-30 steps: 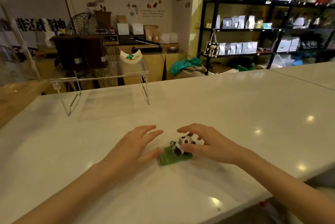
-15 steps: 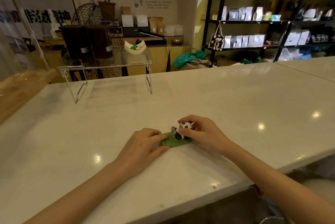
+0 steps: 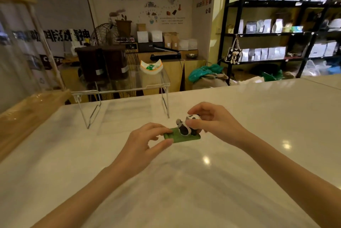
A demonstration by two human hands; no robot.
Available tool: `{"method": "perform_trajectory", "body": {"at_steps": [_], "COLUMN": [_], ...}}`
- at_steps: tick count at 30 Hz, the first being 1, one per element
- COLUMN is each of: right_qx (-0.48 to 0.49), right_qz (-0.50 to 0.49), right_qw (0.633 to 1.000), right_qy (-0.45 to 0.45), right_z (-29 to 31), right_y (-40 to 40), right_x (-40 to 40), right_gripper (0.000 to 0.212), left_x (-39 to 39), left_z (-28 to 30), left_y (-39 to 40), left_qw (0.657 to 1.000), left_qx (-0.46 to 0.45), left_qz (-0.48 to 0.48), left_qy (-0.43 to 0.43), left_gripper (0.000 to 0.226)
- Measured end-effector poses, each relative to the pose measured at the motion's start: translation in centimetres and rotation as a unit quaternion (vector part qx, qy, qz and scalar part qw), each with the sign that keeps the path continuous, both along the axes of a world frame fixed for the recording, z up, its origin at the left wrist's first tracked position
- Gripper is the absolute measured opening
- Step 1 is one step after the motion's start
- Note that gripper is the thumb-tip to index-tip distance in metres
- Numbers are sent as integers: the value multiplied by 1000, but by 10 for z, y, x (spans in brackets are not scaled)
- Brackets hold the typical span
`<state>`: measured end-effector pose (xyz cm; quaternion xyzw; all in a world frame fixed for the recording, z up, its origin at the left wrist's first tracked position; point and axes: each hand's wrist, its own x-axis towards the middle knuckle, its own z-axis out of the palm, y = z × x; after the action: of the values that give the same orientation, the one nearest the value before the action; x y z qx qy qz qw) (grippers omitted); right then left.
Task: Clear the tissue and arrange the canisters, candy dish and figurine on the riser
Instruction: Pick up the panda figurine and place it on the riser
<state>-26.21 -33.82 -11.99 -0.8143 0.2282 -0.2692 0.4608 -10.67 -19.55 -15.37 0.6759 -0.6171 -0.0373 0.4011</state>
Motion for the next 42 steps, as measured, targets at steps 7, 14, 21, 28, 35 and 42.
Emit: {"method": "perform_trajectory", "body": {"at_steps": [7, 14, 21, 28, 35, 42], "right_qx": [-40, -71, -115, -139, -122, -152], "right_qz": [7, -18, -61, -89, -122, -142], "right_qw": [997, 995, 990, 986, 985, 978], "right_qy": [-62, -70, -48, -14, -31, -30], "right_z": [52, 79, 72, 55, 50, 48], "right_y": [-39, -86, -118, -128, -129, -124], "right_x": [58, 119, 169, 198, 202, 204], "right_gripper": [23, 24, 26, 39, 36, 36], "left_x": [49, 99, 145, 167, 169, 166], "left_z": [60, 89, 87, 77, 76, 76], "left_y": [-39, -87, -126, -143, -149, -150], "left_qw": [996, 995, 994, 989, 986, 985], "left_qx": [-74, -68, 7, 53, 86, 94], "left_qz": [32, 57, 97, 115, 121, 119], "left_qy": [-34, -53, -50, -77, -78, -86], "left_gripper": [25, 30, 32, 32, 34, 34]}}
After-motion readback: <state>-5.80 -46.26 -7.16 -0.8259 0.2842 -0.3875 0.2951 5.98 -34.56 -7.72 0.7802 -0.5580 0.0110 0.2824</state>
